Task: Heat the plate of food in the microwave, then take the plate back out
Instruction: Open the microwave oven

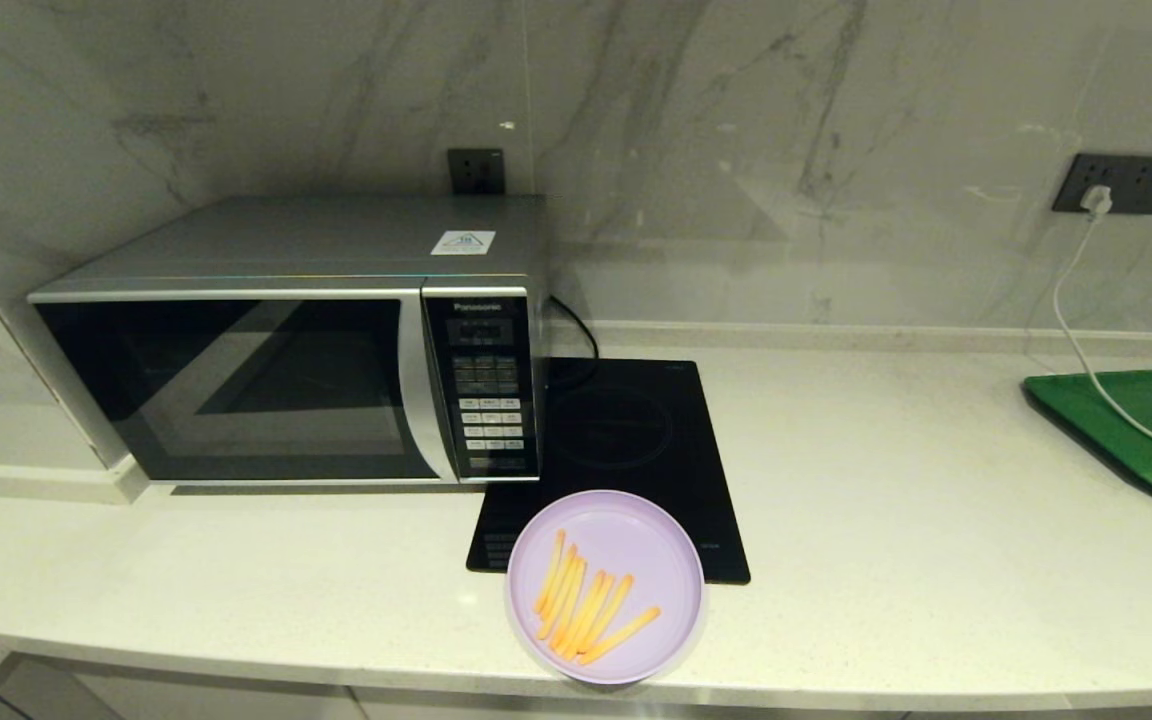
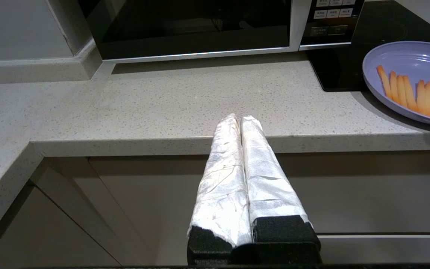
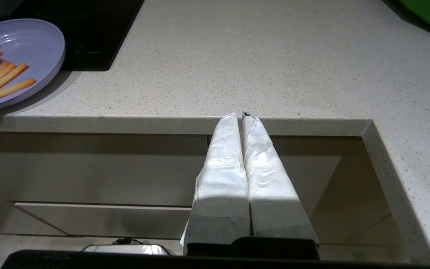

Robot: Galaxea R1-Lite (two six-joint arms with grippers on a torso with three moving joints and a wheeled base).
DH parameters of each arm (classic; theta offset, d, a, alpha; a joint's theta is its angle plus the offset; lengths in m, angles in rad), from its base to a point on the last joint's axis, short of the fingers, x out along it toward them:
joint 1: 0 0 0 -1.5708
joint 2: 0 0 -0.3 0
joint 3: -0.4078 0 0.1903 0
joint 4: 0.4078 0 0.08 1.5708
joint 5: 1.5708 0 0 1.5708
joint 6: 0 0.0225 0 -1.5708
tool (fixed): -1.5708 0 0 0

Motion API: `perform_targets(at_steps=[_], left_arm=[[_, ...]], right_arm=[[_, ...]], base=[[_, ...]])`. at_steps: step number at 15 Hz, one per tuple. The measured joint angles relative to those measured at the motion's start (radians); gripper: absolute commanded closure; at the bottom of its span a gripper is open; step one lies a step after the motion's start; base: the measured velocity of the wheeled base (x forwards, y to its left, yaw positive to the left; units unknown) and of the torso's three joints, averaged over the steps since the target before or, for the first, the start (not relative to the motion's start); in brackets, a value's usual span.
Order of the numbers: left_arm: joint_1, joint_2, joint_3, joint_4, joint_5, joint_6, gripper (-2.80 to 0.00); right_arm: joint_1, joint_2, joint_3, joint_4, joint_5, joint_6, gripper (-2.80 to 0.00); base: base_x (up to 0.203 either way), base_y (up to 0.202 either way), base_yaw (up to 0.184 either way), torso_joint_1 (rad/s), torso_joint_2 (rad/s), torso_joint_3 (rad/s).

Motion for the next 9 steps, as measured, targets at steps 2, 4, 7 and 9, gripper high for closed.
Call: perform_targets(at_steps=[2,4,7,9], left_arm=[[0.000,0.000,0.001,-0.006,0.000,0.000,0.00],[0.000,0.000,0.002,-0.008,-0.003,0.000,0.00],[0.000,0.000,0.002,-0.008,-0.001,-0.002,0.00],[0.000,0.000,0.002,-0.008,0.002,-0.006,0.00]], right_arm=[[0.000,0.000,0.000,0.000,0.000,0.000,0.00],[0.000,0.000,0.000,0.000,0.001,0.003,0.00],[0.000,0.000,0.000,-0.001,0.001,0.005,0.00],[0.000,0.000,0.000,-0.001,0.001,0.005,0.00]], base=[[0.000,0.000,0.000,0.000,0.00,0.000],[0.000,0.000,0.000,0.000,0.00,0.000],[0.000,0.000,0.000,0.000,0.00,0.000],[0.000,0.000,0.000,0.000,0.00,0.000]])
